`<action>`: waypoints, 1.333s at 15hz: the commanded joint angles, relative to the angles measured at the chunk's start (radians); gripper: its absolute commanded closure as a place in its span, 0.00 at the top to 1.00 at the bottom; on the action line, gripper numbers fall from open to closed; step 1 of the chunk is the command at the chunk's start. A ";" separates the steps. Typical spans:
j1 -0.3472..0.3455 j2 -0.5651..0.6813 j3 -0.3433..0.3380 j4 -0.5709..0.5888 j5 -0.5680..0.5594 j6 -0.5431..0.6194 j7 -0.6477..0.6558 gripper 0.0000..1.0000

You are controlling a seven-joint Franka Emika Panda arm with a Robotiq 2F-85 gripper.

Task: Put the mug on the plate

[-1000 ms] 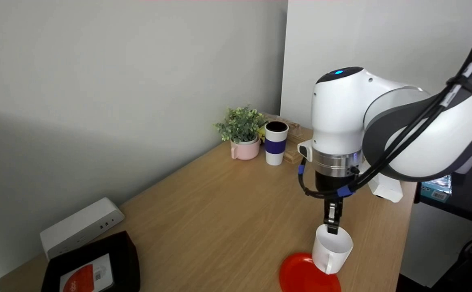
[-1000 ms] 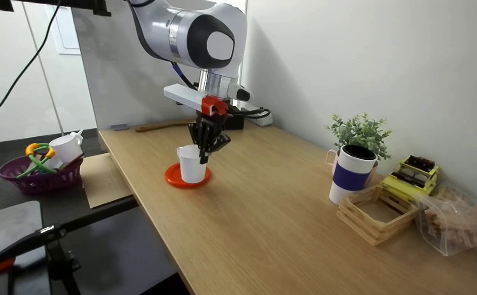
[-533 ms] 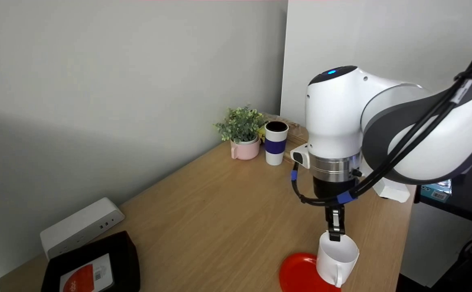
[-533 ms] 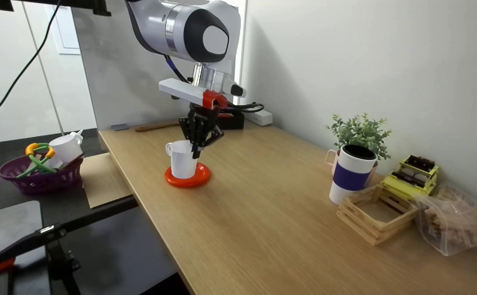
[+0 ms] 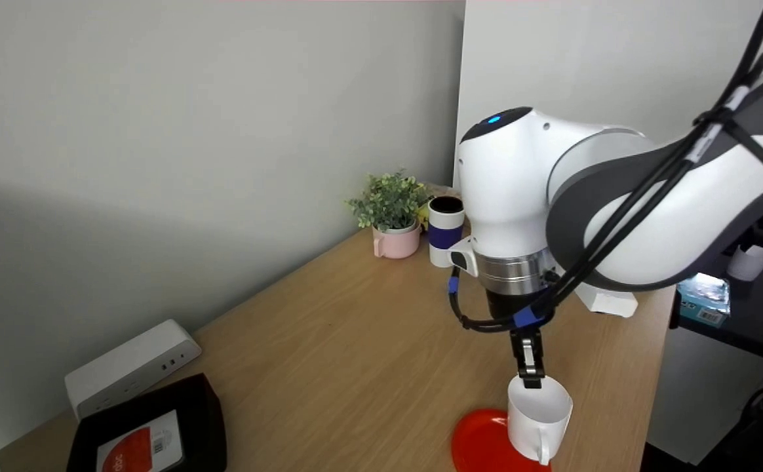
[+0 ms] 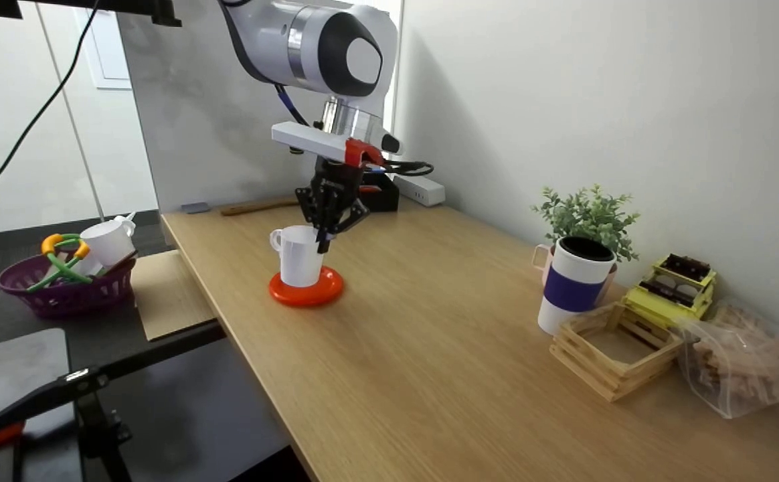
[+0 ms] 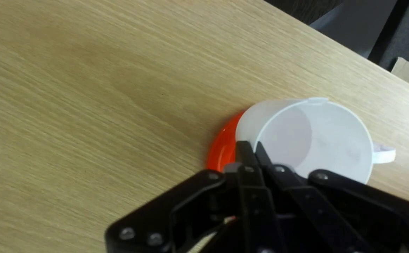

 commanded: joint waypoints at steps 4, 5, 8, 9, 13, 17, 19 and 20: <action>-0.007 0.181 0.021 0.243 0.007 -0.197 -0.110 0.00; -0.007 0.200 0.025 0.268 0.007 -0.225 -0.125 0.00; 0.000 0.246 0.033 0.332 0.005 -0.295 -0.146 0.27; 0.001 0.258 0.035 0.350 0.007 -0.306 -0.144 0.28; 0.008 0.281 0.033 0.385 0.003 -0.307 -0.123 0.56; 0.011 0.269 0.026 0.374 0.001 -0.280 -0.092 0.83; 0.013 0.249 0.023 0.346 0.002 -0.263 -0.068 0.97; 0.014 0.236 0.022 0.327 0.001 -0.255 -0.054 0.99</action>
